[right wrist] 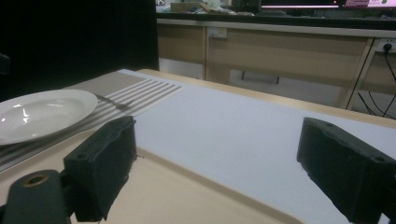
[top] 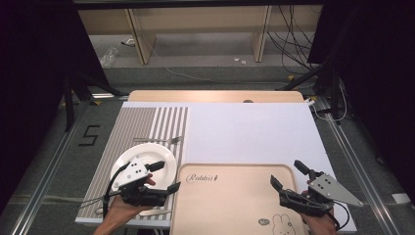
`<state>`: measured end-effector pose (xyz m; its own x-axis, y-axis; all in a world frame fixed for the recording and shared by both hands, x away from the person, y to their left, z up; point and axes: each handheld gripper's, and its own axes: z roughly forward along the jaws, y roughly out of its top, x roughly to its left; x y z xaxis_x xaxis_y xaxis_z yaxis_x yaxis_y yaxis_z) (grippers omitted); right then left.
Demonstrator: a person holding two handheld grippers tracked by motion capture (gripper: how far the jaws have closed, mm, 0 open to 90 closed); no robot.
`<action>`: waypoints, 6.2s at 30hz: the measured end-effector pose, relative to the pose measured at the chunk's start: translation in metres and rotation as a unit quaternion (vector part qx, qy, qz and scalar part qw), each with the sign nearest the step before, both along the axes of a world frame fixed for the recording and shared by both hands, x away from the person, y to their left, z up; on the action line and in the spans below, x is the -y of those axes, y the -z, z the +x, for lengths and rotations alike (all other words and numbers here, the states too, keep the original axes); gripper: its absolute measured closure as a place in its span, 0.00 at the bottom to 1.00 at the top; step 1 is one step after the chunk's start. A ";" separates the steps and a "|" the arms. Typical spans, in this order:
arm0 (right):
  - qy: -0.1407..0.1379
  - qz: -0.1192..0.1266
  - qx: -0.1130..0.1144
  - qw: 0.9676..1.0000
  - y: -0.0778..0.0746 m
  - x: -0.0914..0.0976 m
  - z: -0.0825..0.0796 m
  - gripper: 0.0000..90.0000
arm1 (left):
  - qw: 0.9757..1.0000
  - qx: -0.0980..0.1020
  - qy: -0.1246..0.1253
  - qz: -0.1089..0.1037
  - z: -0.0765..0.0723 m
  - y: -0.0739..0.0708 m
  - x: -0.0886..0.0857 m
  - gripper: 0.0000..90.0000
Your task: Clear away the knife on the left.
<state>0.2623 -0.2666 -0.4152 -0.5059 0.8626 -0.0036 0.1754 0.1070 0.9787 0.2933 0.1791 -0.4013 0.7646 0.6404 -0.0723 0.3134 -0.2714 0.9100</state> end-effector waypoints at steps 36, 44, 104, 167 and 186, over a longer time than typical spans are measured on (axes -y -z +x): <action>0.004 0.002 -0.007 1.000 0.002 0.001 0.002 0.14 | 0.987 -0.075 -0.013 0.139 -0.006 0.001 -0.061 0.20; 0.006 0.002 -0.006 1.000 0.002 0.001 0.002 0.14 | 0.981 -0.093 -0.021 0.170 -0.011 0.005 -0.075 0.20; 0.009 0.001 -0.014 1.000 0.003 0.002 0.003 0.15 | 0.923 -0.242 0.018 0.297 -0.002 0.060 -0.104 0.45; 0.004 -0.004 -0.029 1.000 0.005 0.000 0.005 0.17 | 0.857 -0.207 0.122 0.456 -0.002 0.060 -0.065 0.88; 0.005 -0.004 -0.035 0.999 0.006 0.001 0.006 0.17 | 0.858 -0.197 0.115 0.461 -0.009 0.058 -0.069 0.89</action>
